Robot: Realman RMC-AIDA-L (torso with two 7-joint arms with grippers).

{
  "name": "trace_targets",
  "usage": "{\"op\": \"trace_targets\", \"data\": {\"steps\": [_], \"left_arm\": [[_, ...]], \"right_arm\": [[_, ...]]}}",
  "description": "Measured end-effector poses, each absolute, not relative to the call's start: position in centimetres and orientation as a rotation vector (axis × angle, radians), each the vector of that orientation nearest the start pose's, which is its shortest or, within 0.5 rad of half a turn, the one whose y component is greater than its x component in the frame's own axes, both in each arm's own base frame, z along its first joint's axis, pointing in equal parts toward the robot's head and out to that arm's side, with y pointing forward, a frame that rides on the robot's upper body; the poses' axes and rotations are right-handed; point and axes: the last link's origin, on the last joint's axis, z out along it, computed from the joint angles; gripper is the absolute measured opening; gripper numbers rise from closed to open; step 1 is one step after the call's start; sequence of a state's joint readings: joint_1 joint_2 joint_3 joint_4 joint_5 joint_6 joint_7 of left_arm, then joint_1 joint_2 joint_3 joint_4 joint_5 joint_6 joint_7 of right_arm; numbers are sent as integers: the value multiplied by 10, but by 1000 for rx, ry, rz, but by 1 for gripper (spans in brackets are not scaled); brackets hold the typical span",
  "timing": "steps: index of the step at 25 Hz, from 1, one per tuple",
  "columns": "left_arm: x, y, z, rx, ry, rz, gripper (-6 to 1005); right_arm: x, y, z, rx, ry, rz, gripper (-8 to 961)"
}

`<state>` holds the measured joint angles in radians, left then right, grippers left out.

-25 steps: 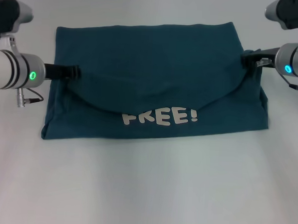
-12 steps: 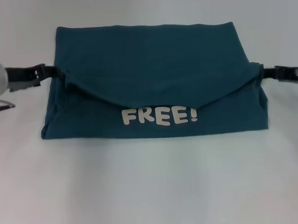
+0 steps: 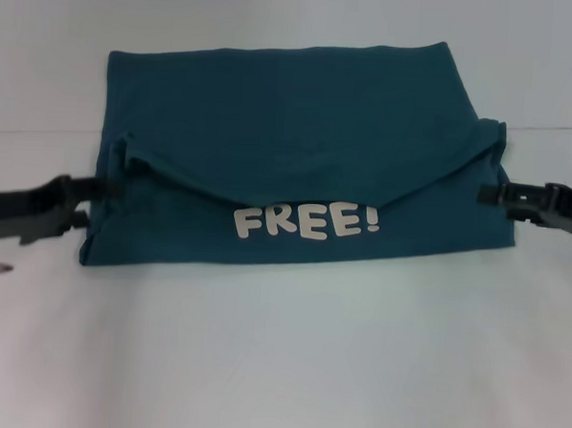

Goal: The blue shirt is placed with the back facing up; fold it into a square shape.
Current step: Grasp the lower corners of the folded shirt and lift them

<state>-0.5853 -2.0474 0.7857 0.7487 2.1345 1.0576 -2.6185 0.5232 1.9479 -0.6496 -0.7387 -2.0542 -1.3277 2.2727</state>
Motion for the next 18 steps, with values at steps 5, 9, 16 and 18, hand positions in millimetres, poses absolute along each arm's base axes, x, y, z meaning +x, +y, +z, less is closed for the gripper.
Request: {"op": "trace_targets", "data": {"steps": [5, 9, 16, 18], "left_arm": [[-304, 394, 24, 2380, 2592, 847, 706], [-308, 395, 22, 2407, 2607, 841, 706], [-306, 403, 9, 2591, 2533, 834, 705], [-305, 404, 6, 2609, 2522, 816, 705]], "right_arm": [[313, 353, 84, -2087, 1590, 805, 827], [316, 351, 85, -2077, 1586, 815, 827], [322, 349, 77, -2083, 1588, 816, 824], [323, 348, 78, -2072, 1589, 825, 824]]}}
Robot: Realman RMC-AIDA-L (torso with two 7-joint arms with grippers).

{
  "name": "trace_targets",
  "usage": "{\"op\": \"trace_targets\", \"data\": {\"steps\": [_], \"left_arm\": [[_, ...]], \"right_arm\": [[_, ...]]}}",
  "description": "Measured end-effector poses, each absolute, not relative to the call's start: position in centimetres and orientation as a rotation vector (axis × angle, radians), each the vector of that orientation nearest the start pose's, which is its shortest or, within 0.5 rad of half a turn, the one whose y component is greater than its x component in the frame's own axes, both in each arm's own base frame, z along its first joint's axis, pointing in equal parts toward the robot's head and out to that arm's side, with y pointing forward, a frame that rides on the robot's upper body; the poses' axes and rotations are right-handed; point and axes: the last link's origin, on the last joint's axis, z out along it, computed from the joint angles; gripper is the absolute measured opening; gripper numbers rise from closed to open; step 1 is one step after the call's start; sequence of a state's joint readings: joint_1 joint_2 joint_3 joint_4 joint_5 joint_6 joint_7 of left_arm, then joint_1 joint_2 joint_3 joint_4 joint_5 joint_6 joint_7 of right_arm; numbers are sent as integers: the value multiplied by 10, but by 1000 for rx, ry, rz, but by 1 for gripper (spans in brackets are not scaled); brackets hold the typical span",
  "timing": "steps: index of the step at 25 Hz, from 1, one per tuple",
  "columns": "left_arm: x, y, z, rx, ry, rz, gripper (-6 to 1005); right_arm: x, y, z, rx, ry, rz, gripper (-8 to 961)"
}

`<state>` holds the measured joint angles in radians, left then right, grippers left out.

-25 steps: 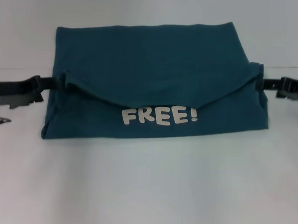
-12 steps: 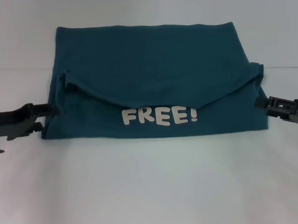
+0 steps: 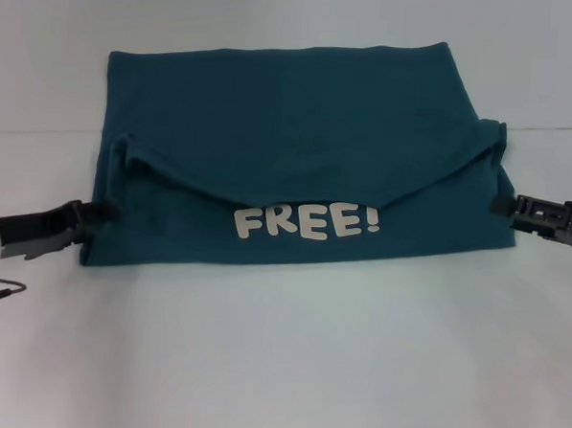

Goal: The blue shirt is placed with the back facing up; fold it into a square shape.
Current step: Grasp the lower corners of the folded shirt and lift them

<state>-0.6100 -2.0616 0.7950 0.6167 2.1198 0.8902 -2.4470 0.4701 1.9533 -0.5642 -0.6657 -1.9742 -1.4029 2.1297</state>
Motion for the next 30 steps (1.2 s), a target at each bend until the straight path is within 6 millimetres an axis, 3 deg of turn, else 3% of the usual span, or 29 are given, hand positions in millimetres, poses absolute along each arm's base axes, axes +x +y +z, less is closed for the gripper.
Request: {"op": "trace_targets", "data": {"steps": [17, 25, 30], "left_arm": [[-299, 403, -9, -1844, -1727, -523, 702], [-295, 405, -9, -1861, -1705, -526, 625], [-295, 404, -9, -1866, -1710, -524, 437]], "right_arm": [[328, 344, 85, -2033, 1599, 866, 824], [327, 345, 86, -2034, 1600, 869, 823], [327, 347, 87, -2036, 1609, 851, 823]]}}
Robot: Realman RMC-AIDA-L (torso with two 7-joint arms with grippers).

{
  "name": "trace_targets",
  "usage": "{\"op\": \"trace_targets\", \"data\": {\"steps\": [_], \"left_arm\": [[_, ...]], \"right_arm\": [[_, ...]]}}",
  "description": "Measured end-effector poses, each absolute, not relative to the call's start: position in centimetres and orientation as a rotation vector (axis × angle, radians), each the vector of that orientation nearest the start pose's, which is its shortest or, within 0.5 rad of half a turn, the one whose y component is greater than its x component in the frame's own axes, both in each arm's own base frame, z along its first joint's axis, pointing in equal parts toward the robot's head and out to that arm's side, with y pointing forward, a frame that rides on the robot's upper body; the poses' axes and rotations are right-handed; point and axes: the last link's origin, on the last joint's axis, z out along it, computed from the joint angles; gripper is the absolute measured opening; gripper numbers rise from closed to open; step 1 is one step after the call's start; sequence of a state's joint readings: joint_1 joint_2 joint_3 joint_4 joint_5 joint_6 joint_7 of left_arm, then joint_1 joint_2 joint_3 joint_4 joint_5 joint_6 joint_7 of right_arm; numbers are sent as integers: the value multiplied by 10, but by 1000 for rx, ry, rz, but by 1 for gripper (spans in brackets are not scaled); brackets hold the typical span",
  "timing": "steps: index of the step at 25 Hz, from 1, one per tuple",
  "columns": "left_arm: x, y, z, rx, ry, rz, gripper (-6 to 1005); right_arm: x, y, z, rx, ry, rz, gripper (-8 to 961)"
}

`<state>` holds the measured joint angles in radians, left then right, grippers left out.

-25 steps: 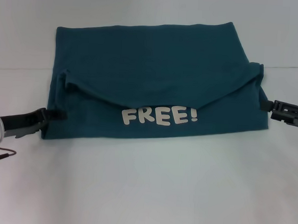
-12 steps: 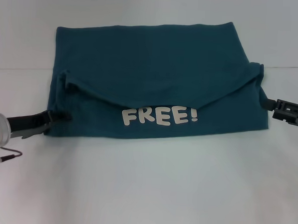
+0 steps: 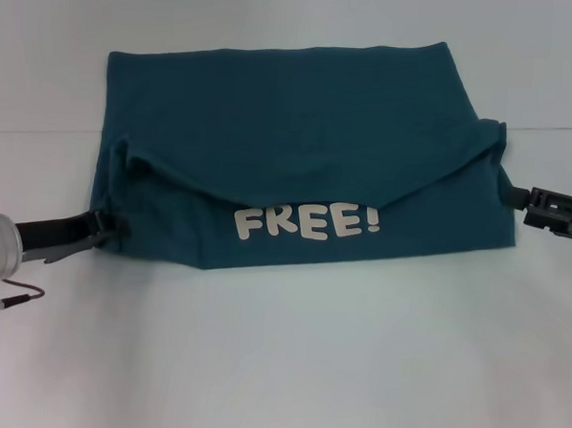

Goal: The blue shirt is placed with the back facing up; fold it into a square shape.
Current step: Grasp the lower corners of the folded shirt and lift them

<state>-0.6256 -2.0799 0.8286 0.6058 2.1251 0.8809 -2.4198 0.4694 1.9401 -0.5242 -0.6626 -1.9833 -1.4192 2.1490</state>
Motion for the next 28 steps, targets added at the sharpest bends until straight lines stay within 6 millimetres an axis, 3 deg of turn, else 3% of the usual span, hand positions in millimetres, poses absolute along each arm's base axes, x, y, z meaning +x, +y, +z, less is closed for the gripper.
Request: {"op": "trace_targets", "data": {"steps": [6, 11, 18, 28], "left_arm": [[-289, 403, -3, -1935, -1712, -526, 169], [-288, 406, 10, -1939, -1718, -543, 50], [-285, 408, 15, -1948, -1726, -548, 49], [-285, 410, 17, -1936, -1728, -564, 50]], "right_arm": [[328, 357, 98, -2024, 1674, 741, 823], [326, 380, 117, -1976, 1745, 495, 822], [309, 413, 123, -1992, 1620, 281, 822], [302, 428, 82, -1988, 1524, 188, 821]]}}
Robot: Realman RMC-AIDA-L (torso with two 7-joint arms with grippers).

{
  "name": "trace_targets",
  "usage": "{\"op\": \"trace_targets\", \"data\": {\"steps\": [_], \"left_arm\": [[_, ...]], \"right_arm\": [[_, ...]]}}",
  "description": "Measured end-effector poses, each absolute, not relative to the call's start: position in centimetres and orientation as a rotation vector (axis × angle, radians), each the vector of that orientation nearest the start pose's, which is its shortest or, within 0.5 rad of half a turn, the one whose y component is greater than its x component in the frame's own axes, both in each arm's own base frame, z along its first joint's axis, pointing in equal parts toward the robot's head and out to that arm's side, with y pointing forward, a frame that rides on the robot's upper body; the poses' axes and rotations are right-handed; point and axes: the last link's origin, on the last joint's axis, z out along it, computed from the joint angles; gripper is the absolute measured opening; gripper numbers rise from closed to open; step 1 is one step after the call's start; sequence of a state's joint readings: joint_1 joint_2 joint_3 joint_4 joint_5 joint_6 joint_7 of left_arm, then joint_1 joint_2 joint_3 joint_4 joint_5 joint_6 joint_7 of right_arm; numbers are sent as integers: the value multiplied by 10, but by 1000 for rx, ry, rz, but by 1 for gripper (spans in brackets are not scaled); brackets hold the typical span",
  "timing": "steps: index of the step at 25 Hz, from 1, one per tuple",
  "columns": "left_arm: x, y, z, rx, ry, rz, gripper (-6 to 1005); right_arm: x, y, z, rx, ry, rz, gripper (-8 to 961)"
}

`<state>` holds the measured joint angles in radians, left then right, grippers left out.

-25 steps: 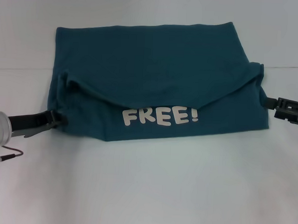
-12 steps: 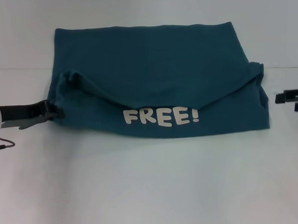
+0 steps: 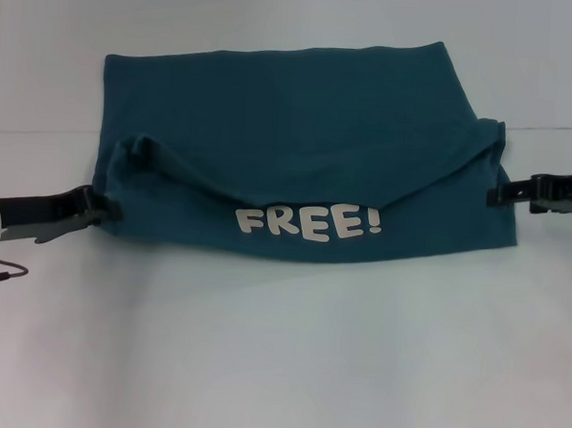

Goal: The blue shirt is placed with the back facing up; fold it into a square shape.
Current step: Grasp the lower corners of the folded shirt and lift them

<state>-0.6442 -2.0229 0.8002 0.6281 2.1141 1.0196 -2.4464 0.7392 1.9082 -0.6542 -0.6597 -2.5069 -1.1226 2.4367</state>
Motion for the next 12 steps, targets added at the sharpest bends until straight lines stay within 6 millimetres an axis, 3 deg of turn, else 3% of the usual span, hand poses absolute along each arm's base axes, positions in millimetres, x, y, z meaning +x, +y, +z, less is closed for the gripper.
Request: {"op": "trace_targets", "data": {"steps": [12], "left_arm": [[-282, 412, 15, -1936, -1716, -569, 50]], "right_arm": [[311, 427, 55, -1931, 1519, 190, 821]]}}
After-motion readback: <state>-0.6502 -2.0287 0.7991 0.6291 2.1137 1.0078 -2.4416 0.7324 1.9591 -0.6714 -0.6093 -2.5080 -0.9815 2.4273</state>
